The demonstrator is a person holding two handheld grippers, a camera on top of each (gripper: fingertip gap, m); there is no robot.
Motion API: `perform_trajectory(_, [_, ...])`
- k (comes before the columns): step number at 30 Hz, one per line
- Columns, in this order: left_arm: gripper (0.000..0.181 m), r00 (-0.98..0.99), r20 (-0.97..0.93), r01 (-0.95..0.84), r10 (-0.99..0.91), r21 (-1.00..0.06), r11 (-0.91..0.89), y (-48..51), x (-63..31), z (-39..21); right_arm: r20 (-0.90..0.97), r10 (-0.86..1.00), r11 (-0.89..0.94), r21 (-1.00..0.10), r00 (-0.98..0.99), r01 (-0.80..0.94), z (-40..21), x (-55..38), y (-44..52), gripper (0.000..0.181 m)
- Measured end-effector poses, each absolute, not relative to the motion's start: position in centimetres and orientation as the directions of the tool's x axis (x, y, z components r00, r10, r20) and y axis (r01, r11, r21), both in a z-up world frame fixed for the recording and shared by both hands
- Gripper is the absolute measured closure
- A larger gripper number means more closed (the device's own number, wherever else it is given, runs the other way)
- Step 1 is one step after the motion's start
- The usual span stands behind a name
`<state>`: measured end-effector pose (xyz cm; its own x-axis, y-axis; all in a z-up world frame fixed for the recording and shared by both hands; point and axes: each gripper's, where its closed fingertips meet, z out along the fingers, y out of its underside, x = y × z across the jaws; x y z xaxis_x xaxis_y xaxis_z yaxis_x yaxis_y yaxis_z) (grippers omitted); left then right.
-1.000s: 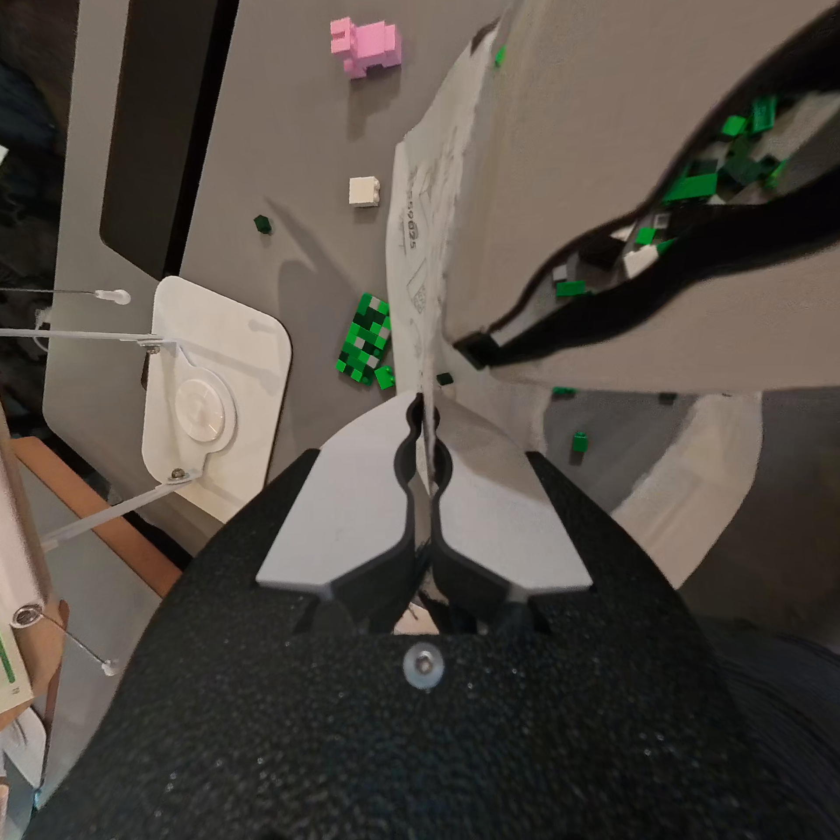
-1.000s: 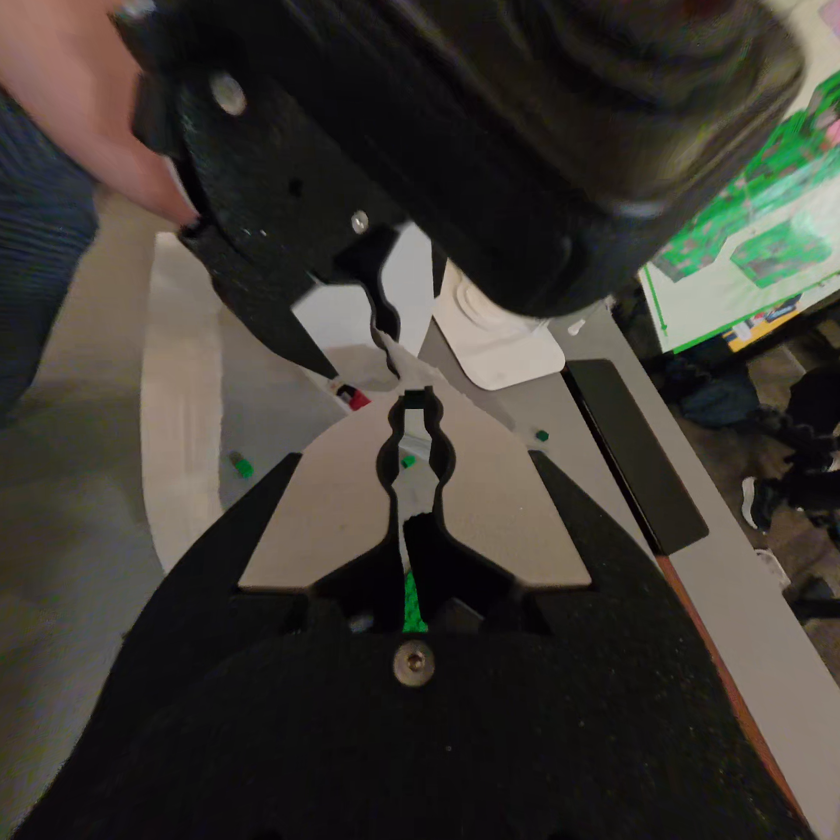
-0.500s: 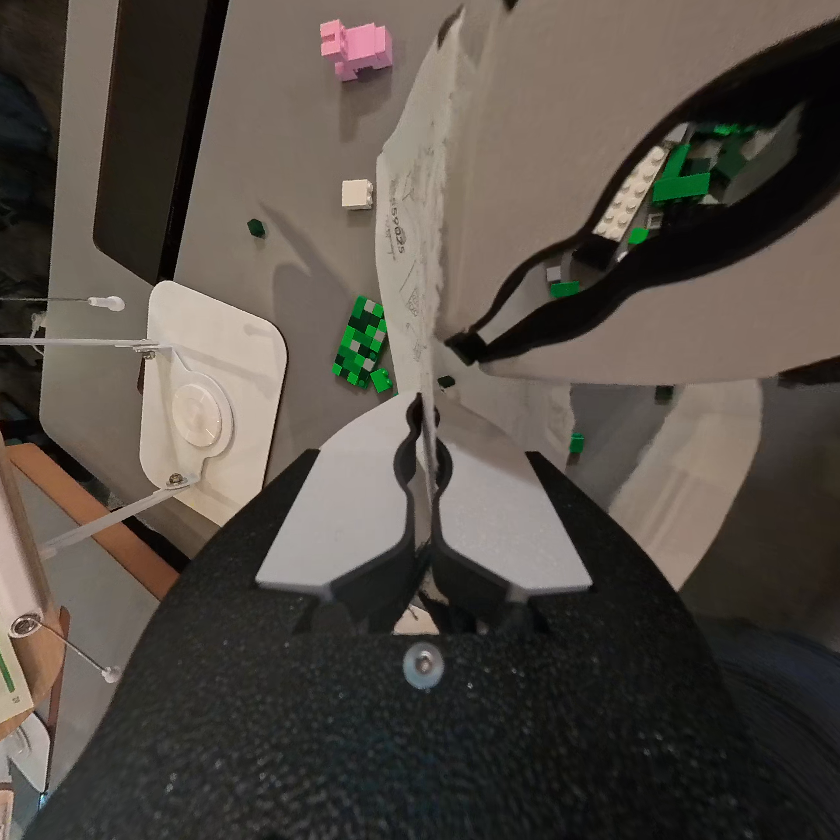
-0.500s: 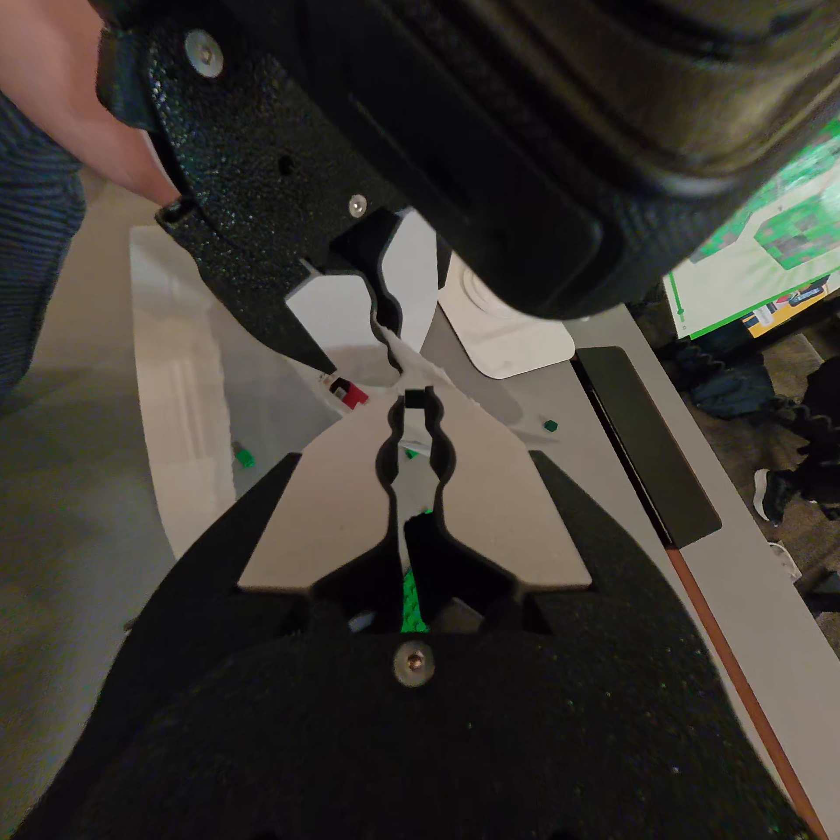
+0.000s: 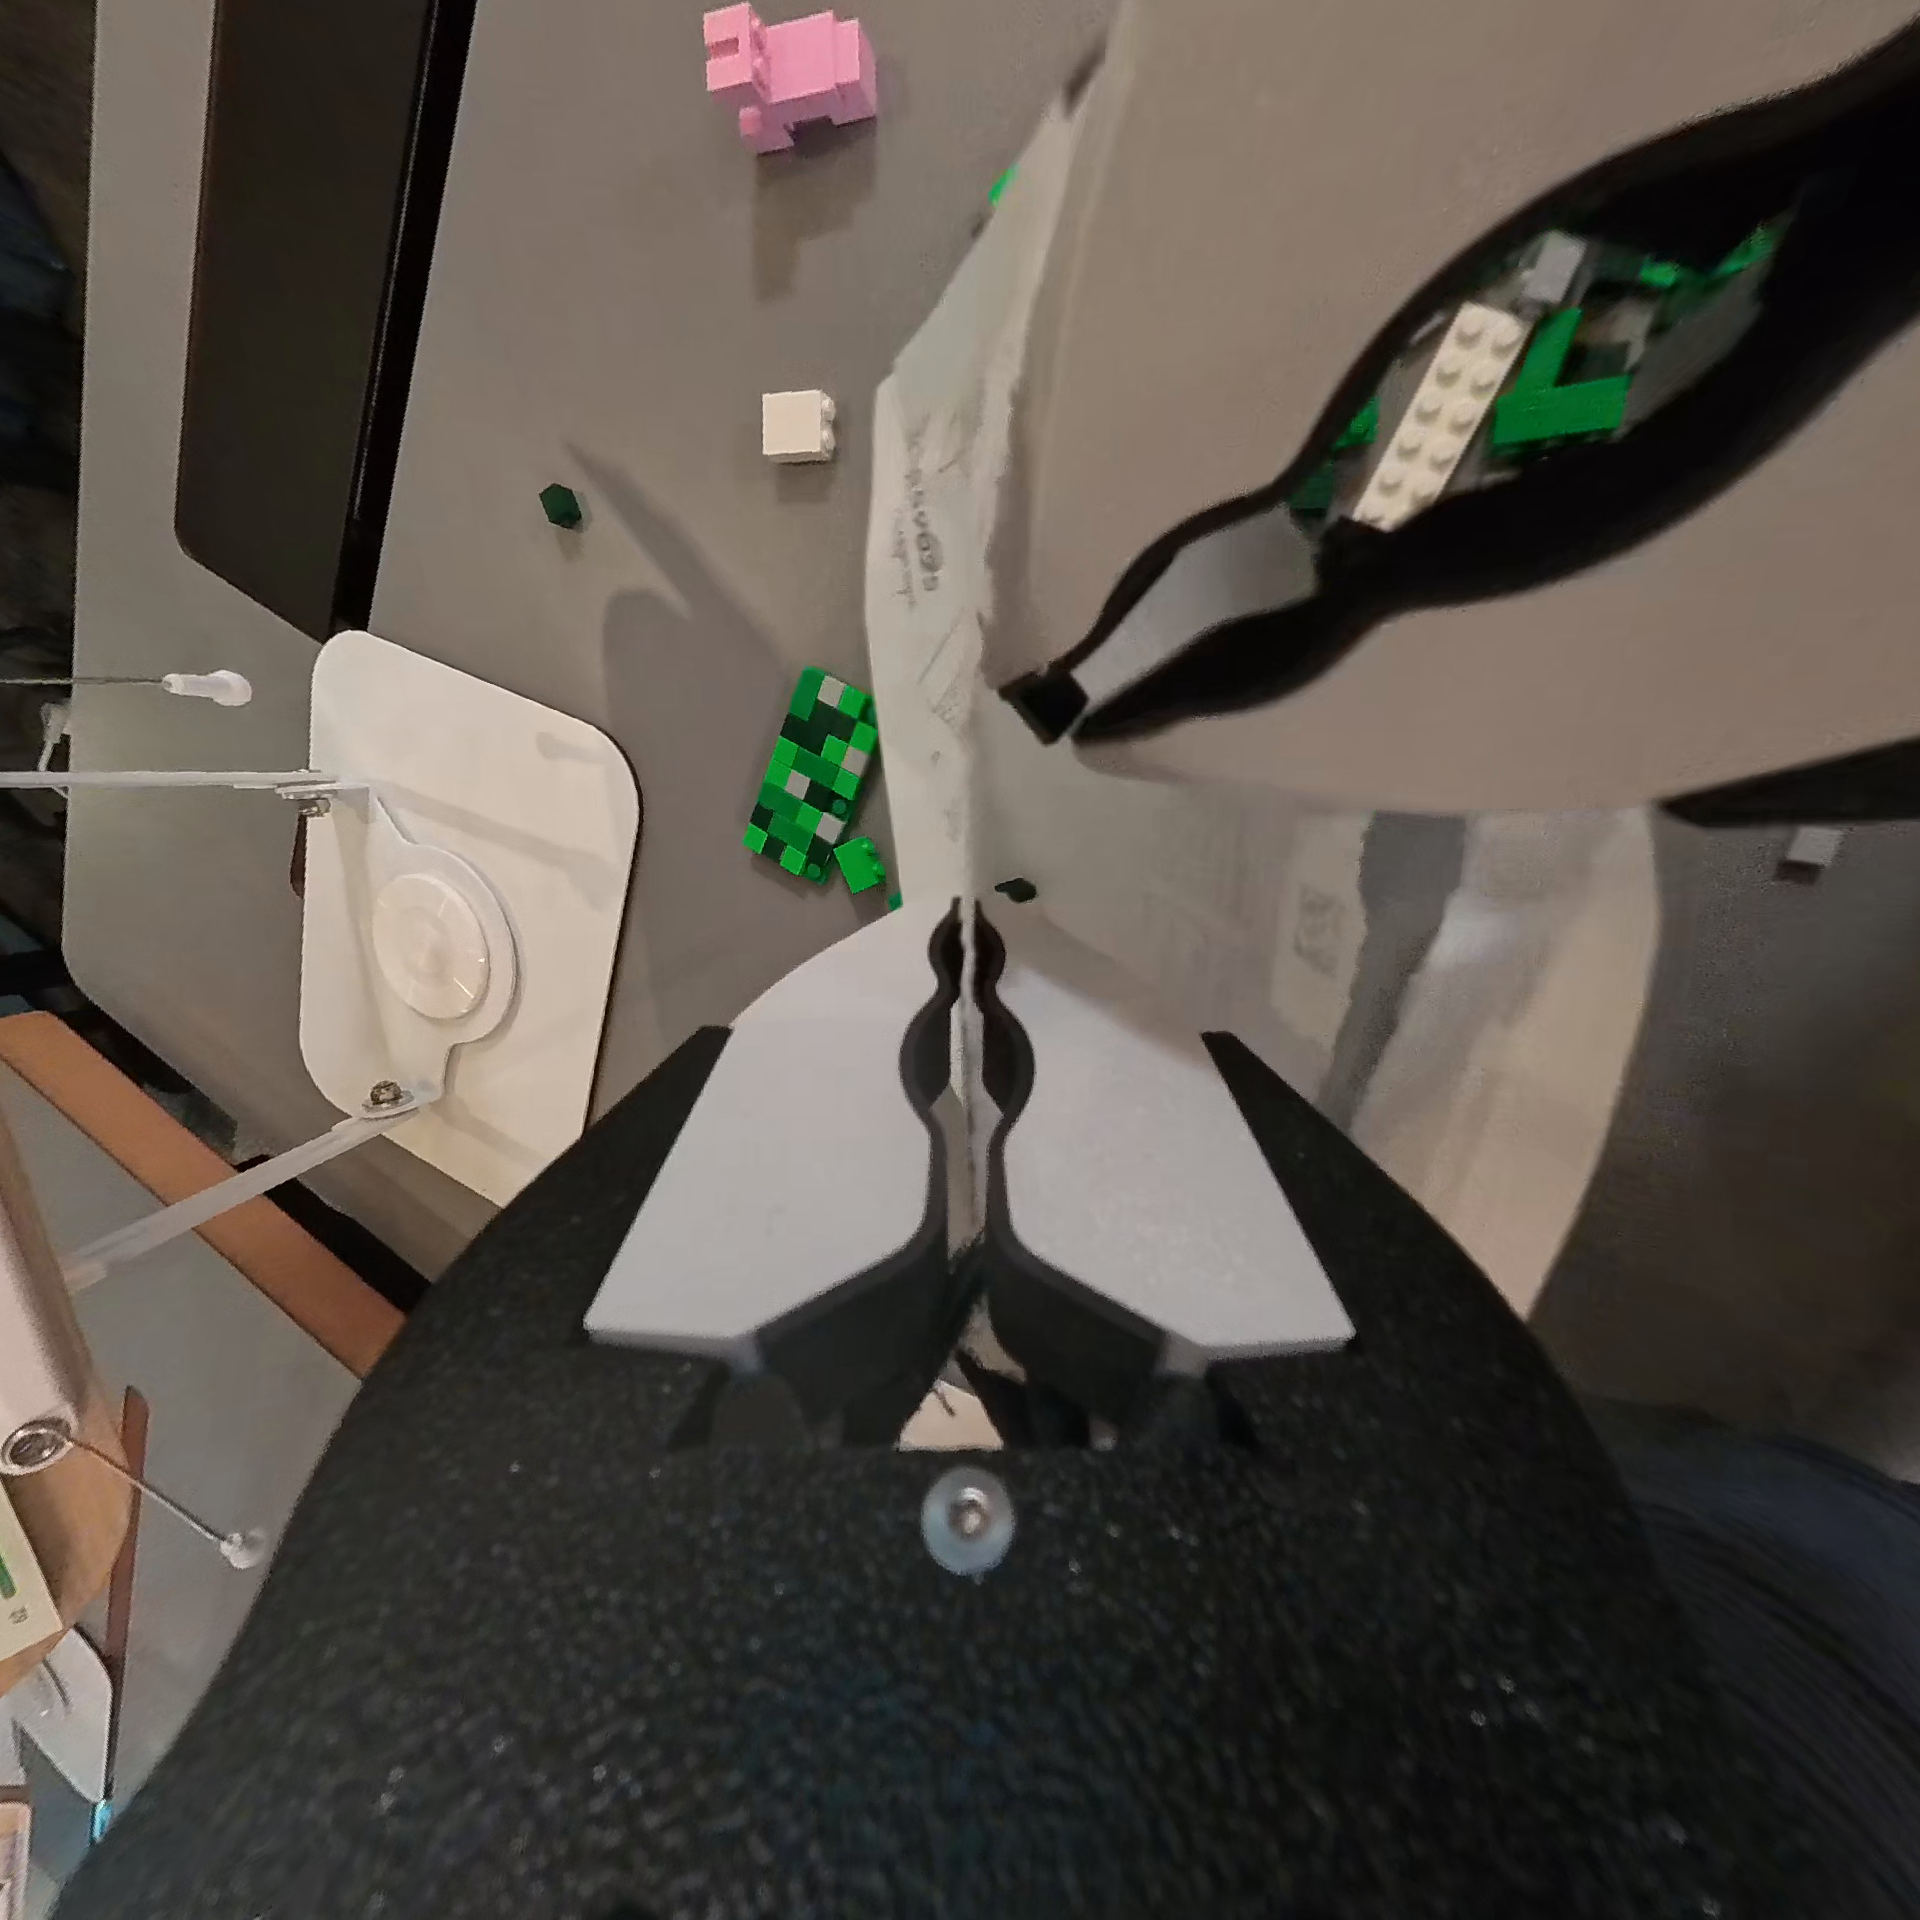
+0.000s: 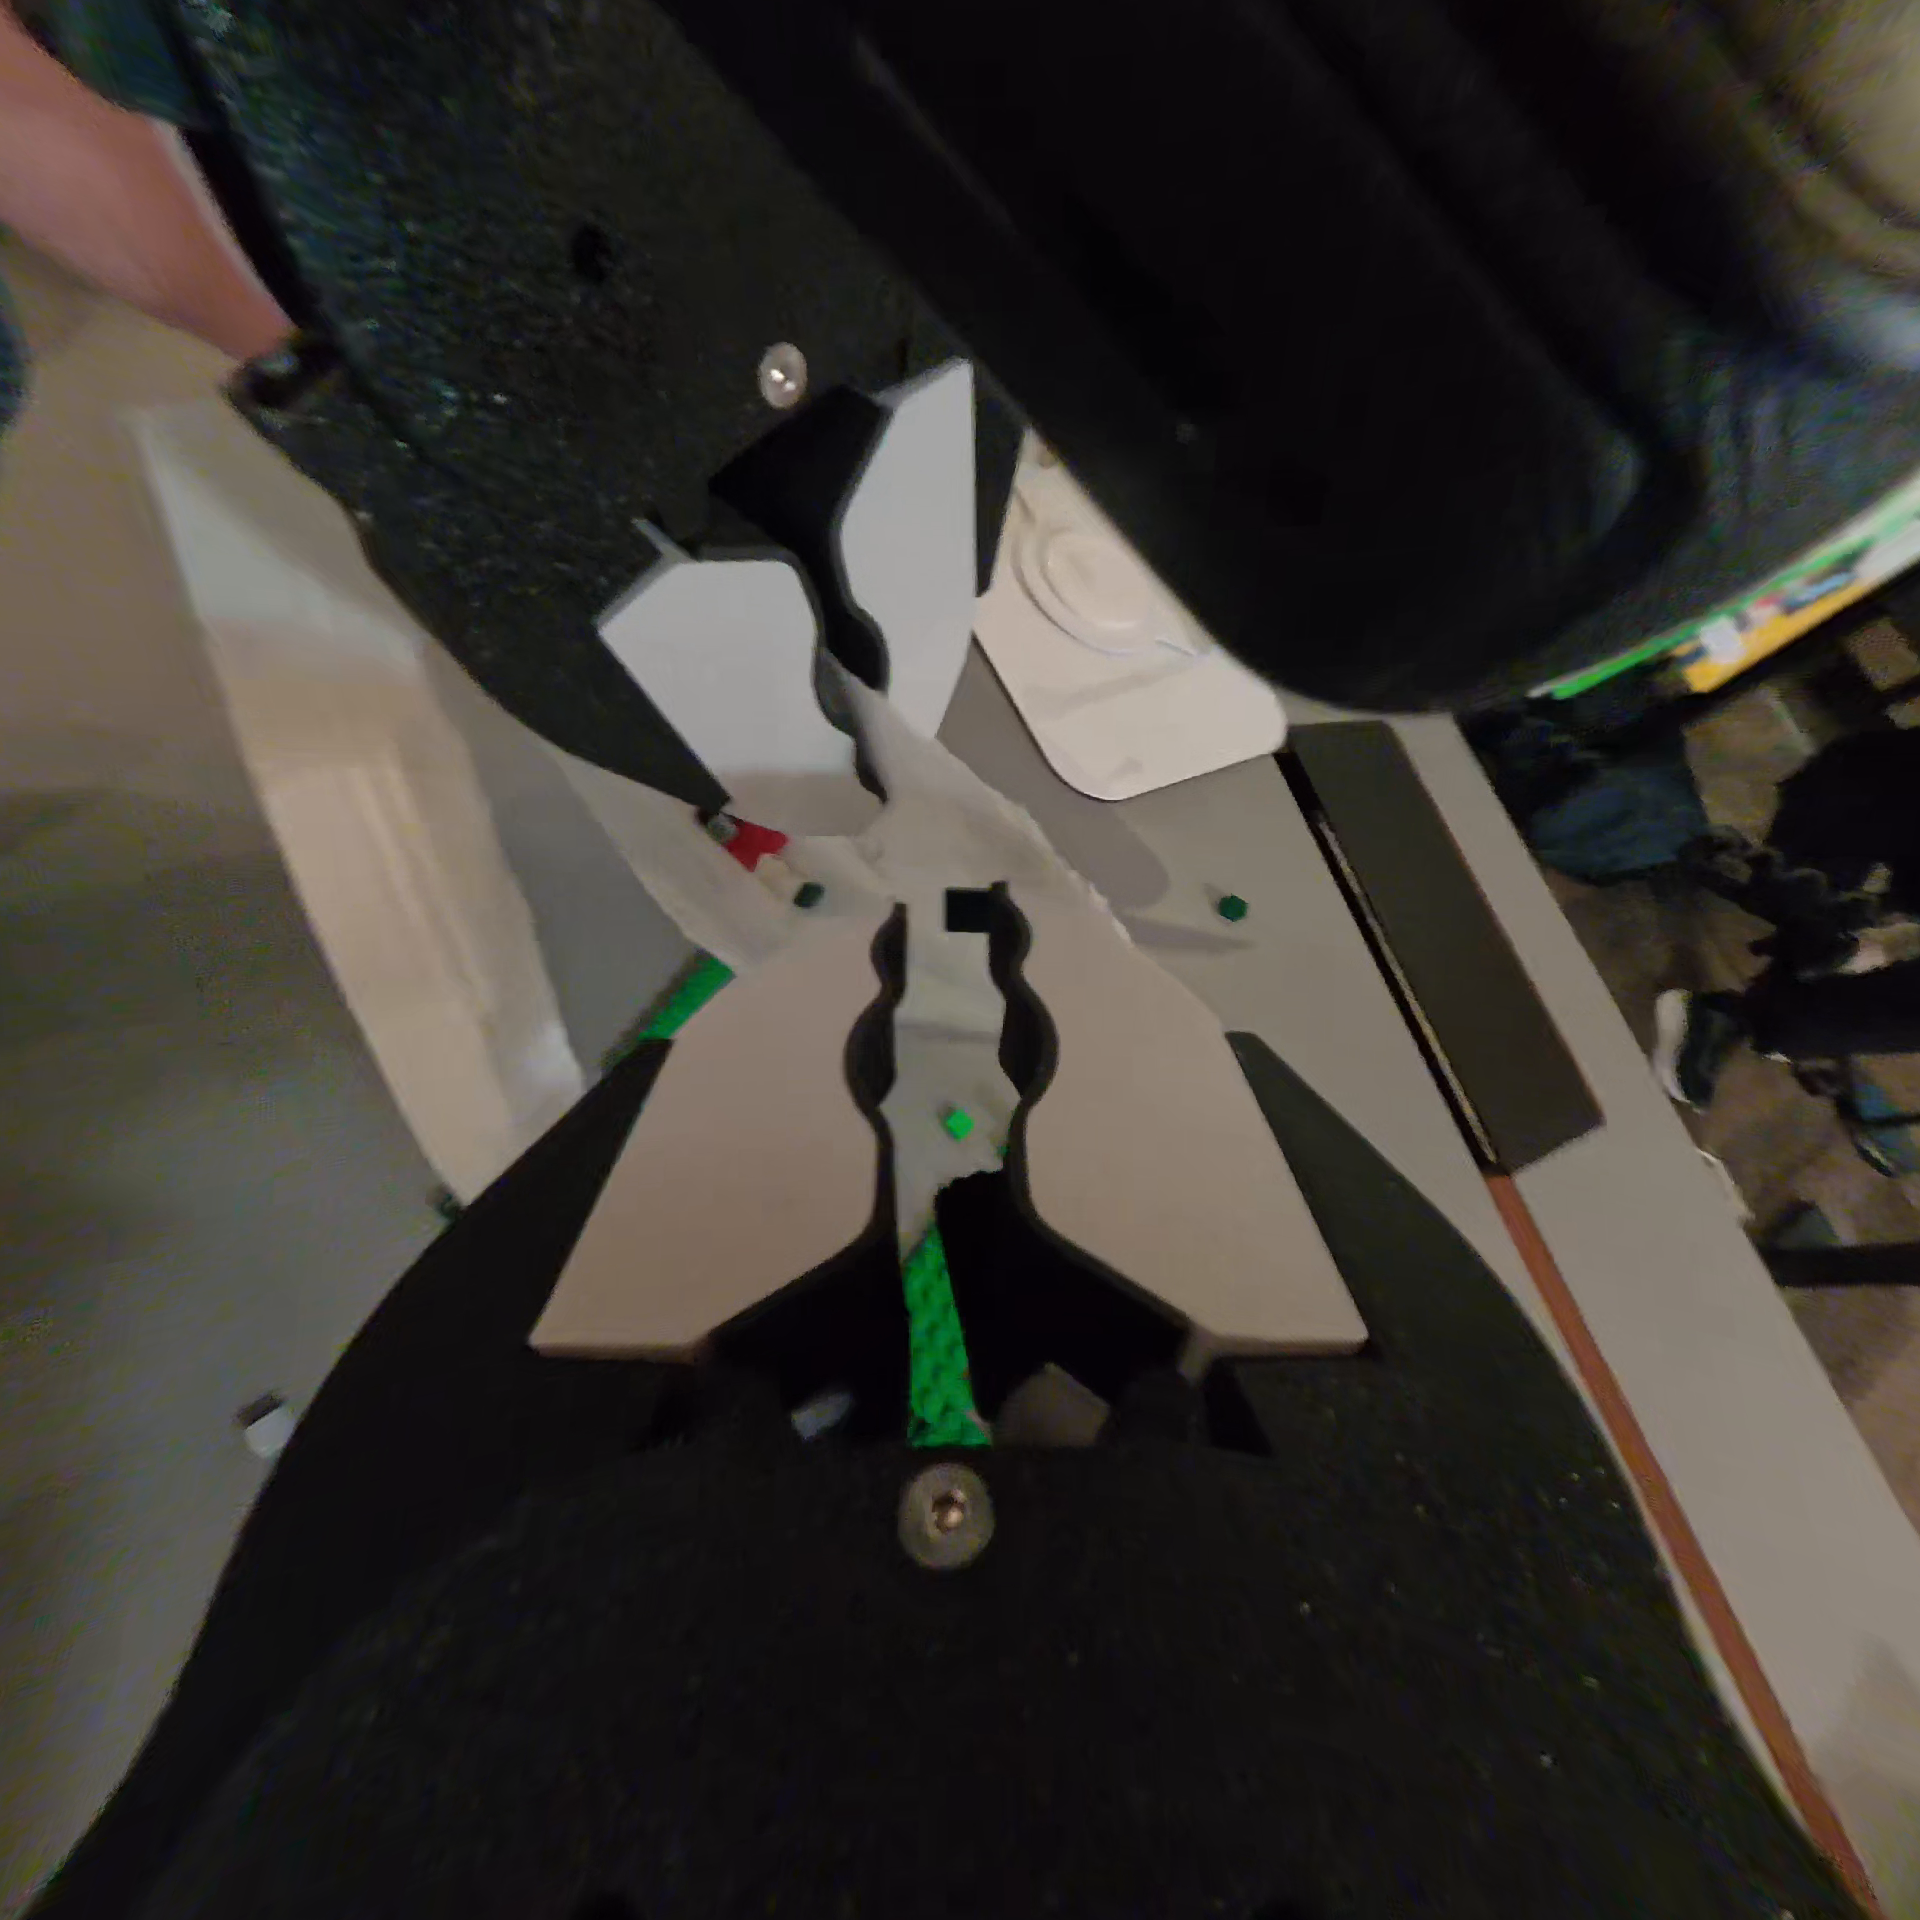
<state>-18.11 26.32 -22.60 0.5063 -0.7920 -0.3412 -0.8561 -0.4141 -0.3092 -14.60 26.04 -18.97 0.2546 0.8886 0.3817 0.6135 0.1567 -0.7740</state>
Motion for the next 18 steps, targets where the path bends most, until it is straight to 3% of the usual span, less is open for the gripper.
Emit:
perform_trajectory(2, [0.181, 0.506, -0.343, -0.856, -0.791, -0.313, -0.412, 26.3, -18.1, -22.5, 0.34, 0.915, 0.15, -0.785, 0.216, 0.601, -19.1, -14.7, 25.3, 0.157])
perform_trajectory(3, [0.181, 0.507, -0.343, -0.855, -0.791, -0.313, -0.413, 26.3, -18.1, -22.5, 0.328, 0.922, 0.148, -0.788, 0.205, 0.598, -19.1, -14.6, 25.2, 0.173])
perform_trajectory(5, [0.181, 0.509, -0.339, -0.854, -0.791, -0.315, -0.415, 26.3, -18.2, -22.5, 0.319, 0.925, 0.145, -0.8, 0.208, 0.582, -18.8, -14.7, 25.1, 0.173])
perform_trajectory(8, [0.181, 0.511, -0.339, -0.853, -0.79, -0.312, -0.418, 26.3, -18.2, -22.6, 0.34, 0.912, 0.153, -0.801, 0.229, 0.579, -18.6, -14.6, 25.4, 0.156])
perform_trajectory(9, [0.181, 0.511, -0.339, -0.853, -0.79, -0.311, -0.419, 26.4, -18.3, -22.6, 0.336, 0.918, 0.157, -0.798, 0.213, 0.583, -18.7, -14.7, 25.2, 0.173])
perform_trajectory(10, [0.181, 0.511, -0.337, -0.853, -0.79, -0.311, -0.419, 26.4, -18.3, -22.6, 0.331, 0.921, 0.157, -0.799, 0.206, 0.58, -18.7, -14.7, 25.1, 0.173])
perform_trajectory(12, [0.181, 0.509, -0.337, -0.854, -0.792, -0.311, -0.417, 26.3, -18.2, -22.6, 0.334, 0.919, 0.157, -0.797, 0.209, 0.584, -18.8, -14.7, 25.1, 0.155])
perform_trajectory(18, [0.181, 0.513, -0.334, -0.852, -0.791, -0.308, -0.423, 26.4, -18.3, -22.7, 0.301, 0.944, 0.159, -0.773, 0.135, 0.614, -19.7, -14.8, 24.0, 0.14])
